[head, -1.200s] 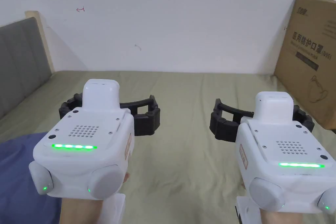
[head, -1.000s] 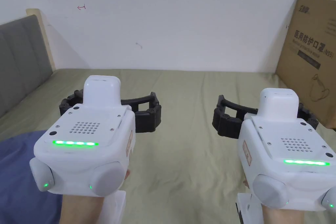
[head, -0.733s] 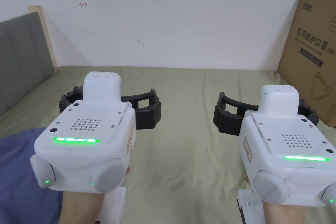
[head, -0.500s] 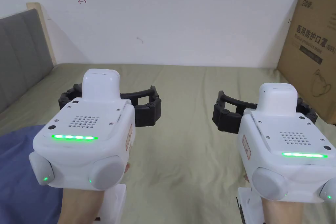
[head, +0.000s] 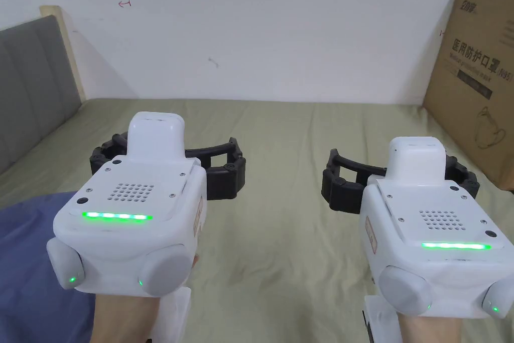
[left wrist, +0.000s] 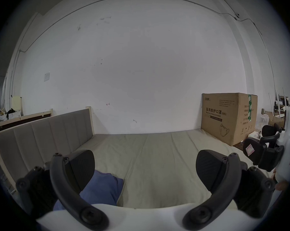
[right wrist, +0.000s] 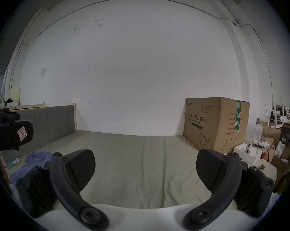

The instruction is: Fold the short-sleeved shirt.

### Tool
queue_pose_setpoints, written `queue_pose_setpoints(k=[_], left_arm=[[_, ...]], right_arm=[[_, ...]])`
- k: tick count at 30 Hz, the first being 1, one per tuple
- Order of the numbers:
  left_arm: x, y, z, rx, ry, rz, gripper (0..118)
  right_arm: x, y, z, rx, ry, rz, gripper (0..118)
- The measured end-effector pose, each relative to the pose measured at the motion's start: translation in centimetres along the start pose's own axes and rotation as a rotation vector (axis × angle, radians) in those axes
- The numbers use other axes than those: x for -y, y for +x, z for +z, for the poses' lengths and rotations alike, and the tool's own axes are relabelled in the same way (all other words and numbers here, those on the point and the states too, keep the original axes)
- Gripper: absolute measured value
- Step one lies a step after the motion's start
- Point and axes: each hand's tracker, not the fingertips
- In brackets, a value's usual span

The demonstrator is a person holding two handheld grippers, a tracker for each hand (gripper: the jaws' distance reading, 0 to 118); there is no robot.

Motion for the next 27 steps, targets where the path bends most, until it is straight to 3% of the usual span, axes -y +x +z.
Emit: queue_pose_setpoints(k=[27], left_arm=[[0.33,-0.44,-0.48,-0.009,-0.033,0.025,118]], right_arm=[[0.24,0.16,-0.22,-0.002,-0.017,0.007,118]])
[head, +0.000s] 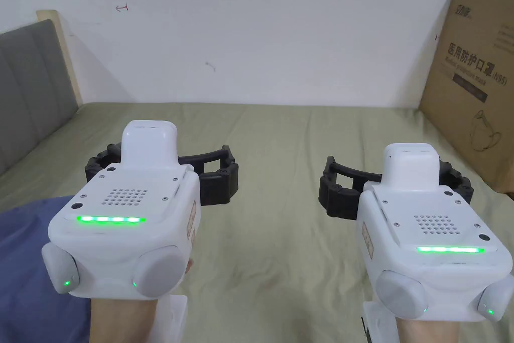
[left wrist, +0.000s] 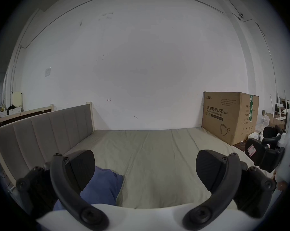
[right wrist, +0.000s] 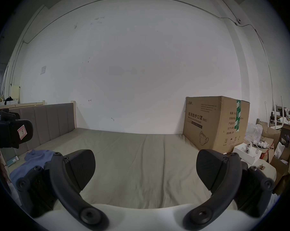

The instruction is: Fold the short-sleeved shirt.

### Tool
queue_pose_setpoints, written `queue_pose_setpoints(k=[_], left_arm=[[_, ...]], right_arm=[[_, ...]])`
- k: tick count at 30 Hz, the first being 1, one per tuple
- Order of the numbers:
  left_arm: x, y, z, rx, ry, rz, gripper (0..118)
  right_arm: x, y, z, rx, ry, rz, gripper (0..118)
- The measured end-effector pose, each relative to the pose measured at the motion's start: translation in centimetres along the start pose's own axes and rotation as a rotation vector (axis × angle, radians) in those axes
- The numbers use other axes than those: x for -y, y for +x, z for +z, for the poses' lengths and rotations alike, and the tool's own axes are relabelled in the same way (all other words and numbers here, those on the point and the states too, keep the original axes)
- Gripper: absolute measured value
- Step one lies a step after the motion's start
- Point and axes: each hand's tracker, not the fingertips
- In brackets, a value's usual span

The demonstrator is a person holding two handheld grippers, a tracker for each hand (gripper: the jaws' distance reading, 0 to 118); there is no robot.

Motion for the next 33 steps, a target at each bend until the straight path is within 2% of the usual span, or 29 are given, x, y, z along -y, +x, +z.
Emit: queue_pose_setpoints(k=[12,15,17,18,19,20,21,22,23,24,26,30,31,33], left_arm=[[0.31,-0.07,0.13,-0.023,0.010,-0.022,118],[0.30,-0.19,0.18,-0.011,0.010,-0.007,111],[0.27,-0.19,0.17,-0.009,0.009,-0.007,101],[0.25,-0.19,0.16,-0.005,0.008,-0.008,95],[0.26,-0.15,0.19,0.001,0.005,-0.012,81],[0.28,-0.11,0.20,0.008,0.003,-0.018,67],[0.32,-0.09,0.24,0.013,0.005,-0.021,46],[0.37,-0.07,0.29,0.018,0.010,-0.021,15],[0.46,0.04,0.32,0.012,0.015,-0.021,2],[0.53,0.15,0.30,-0.007,0.017,-0.023,2],[0.68,0.14,0.31,-0.016,0.025,-0.027,0],[0.82,-0.06,0.14,0.014,0.012,-0.004,0],[0.86,-0.09,0.07,0.010,0.011,-0.007,0],[0.94,-0.22,-0.04,0.006,0.006,-0.004,0]], right_arm=[[-0.03,-0.09,0.13,-0.008,0.009,0.002,118],[-0.14,-0.08,0.31,-0.005,0.014,0.003,118],[-0.19,-0.05,0.42,-0.004,0.018,0.005,116],[-0.21,-0.02,0.54,-0.013,0.023,0.011,111],[-0.25,-0.01,0.71,-0.024,0.028,0.019,94],[-0.30,-0.07,0.87,-0.028,0.031,0.026,70],[-0.26,-0.20,0.85,-0.020,0.029,0.040,36],[-0.24,-0.21,0.76,-0.014,0.025,0.042,8],[-0.20,-0.17,0.59,0.009,0.023,0.035,8],[-0.12,0.00,0.63,0.034,0.026,0.013,5],[-0.02,0.53,0.52,-0.033,0.002,-0.035,0],[0.41,0.22,0.39,0.001,0.005,0.012,0],[0.41,0.32,0.36,-0.009,0.002,0.009,0],[0.44,0.40,0.30,-0.023,0.000,-0.049,0]])
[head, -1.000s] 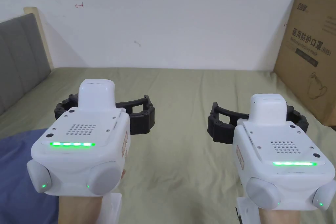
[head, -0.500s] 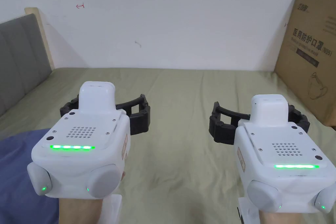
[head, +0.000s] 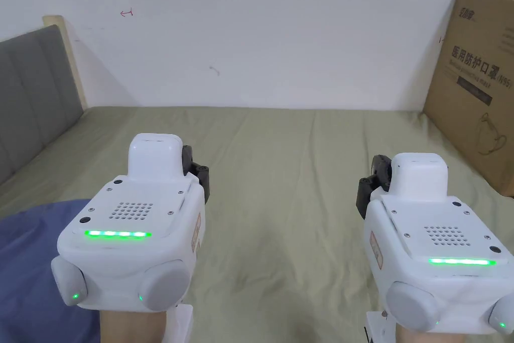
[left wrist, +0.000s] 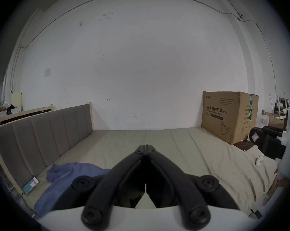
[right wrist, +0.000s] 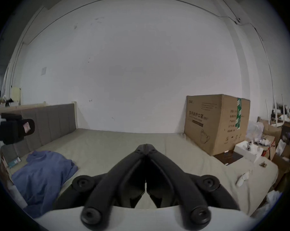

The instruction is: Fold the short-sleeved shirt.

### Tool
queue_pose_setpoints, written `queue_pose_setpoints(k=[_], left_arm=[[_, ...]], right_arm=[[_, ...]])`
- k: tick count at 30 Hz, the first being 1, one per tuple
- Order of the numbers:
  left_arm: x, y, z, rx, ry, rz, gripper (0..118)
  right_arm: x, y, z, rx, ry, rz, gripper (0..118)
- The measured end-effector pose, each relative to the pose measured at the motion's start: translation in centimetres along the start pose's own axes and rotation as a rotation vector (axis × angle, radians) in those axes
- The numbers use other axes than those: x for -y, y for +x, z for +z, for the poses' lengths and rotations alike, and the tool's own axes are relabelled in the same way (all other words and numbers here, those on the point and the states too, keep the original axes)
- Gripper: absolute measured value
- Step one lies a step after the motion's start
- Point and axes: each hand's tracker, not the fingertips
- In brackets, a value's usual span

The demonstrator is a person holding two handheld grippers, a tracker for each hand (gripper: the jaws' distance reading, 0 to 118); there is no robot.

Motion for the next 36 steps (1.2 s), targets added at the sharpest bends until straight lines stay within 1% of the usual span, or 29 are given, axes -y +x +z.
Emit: queue_pose_setpoints(k=[1,2,4,8,11,13,17,20,24,26,29,33,36], left_arm=[[0.0,-0.2,0.0,0.006,-0.003,0.009,0],[0.0,-0.2,0.0,0.003,-0.001,0.012,0],[-0.2,-0.6,0.1,-0.001,-0.007,0.012,0],[-0.5,-2.4,0.7,-0.039,-0.008,0.025,0],[-0.9,-4.8,1.7,-0.089,-0.013,0.046,0],[-0.9,-6.7,2.7,-0.147,-0.015,0.035,0],[-1.0,-11.1,5.2,-0.257,-0.035,0.040,0],[-0.9,-13.9,7.2,-0.330,-0.049,0.051,0],[-0.8,-16.6,9.4,-0.387,-0.075,0.043,0],[-0.5,-17.7,9.9,-0.417,-0.085,0.047,0],[0.0,-19.0,10.4,-0.432,-0.102,0.076,0],[1.5,-19.9,9.0,-0.419,-0.173,0.087,0],[3.1,-20.2,6.6,-0.361,-0.265,0.120,0]], right_arm=[[-0.1,0.1,-0.2,-0.017,-0.027,-0.001,0],[0.0,-0.1,-0.3,0.002,-0.019,0.007,0],[0.0,-0.4,-0.3,-0.013,-0.023,0.023,0],[-0.4,-2.1,-0.8,-0.052,-0.020,0.036,0],[-0.5,-4.2,-1.5,-0.132,-0.030,0.017,0],[-0.6,-6.1,-2.1,-0.192,-0.042,0.019,0],[-0.9,-10.5,-2.9,-0.313,-0.054,0.027,0],[-1.1,-13.8,-3.0,-0.400,-0.060,0.011,0],[-1.0,-17.7,-2.4,-0.486,-0.066,0.047,0],[-0.9,-18.9,-2.4,-0.521,-0.088,0.047,0],[-0.5,-19.7,-2.3,-0.534,-0.100,0.042,0],[0.1,-19.7,-2.7,-0.543,-0.133,0.040,0],[0.9,-19.4,-3.1,-0.536,-0.158,0.044,0]])
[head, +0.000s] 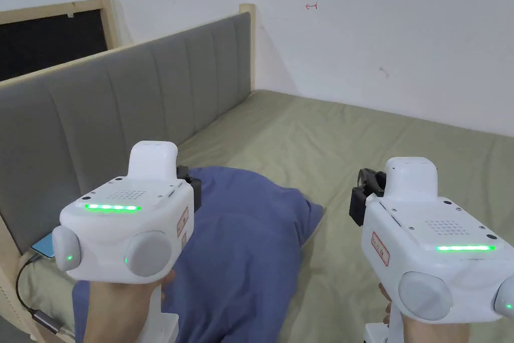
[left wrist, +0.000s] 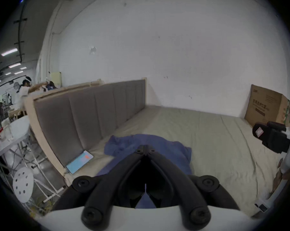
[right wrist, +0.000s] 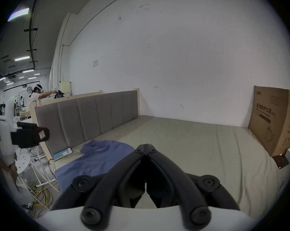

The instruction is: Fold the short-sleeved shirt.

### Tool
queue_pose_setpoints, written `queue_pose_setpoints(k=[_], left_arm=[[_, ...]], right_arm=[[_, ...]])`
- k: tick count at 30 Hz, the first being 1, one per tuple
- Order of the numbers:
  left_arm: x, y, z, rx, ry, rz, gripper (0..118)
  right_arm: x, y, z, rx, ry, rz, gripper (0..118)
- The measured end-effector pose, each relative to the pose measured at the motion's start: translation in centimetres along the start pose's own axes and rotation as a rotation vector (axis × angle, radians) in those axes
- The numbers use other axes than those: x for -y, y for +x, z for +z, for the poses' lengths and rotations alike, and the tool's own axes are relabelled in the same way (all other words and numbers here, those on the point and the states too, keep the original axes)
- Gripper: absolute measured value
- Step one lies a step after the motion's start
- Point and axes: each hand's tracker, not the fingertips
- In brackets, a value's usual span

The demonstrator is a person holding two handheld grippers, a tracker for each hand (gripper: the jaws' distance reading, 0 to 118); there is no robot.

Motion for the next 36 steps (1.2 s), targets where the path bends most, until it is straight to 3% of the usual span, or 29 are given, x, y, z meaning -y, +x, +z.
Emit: queue_pose_setpoints(k=[9,11,13,14,16,21,26,33,36], left_arm=[[6.4,2.3,-12.9,0.102,-0.496,0.023,1],[8.2,2.1,-15.3,0.147,-0.565,0.085,26],[9.6,2.0,-17.1,0.127,-0.620,0.135,74],[10.3,1.9,-18.1,0.114,-0.647,0.174,87],[10.7,2.2,-19.5,0.135,-0.672,0.189,101],[9.9,4.2,-21.8,0.154,-0.704,0.135,109],[9.4,5.8,-23.0,0.190,-0.769,0.191,109],[12.0,8.2,-24.0,0.134,-0.825,0.024,115],[12.3,8.8,-24.1,0.097,-0.807,-0.024,108]], right_arm=[[2.7,2.1,-2.0,0.021,-0.109,-0.043,0],[3.3,2.3,-3.0,0.028,-0.135,-0.036,0],[4.0,2.6,-3.8,0.025,-0.158,-0.039,0],[4.3,2.7,-4.3,0.022,-0.177,-0.042,0],[4.9,2.9,-5.3,0.023,-0.201,-0.039,0],[5.9,3.4,-7.4,0.021,-0.253,-0.047,0],[6.8,4.1,-8.0,0.027,-0.284,-0.051,0],[8.1,5.3,-8.1,0.044,-0.329,-0.087,0],[8.4,5.7,-8.0,0.055,-0.346,-0.081,0]])
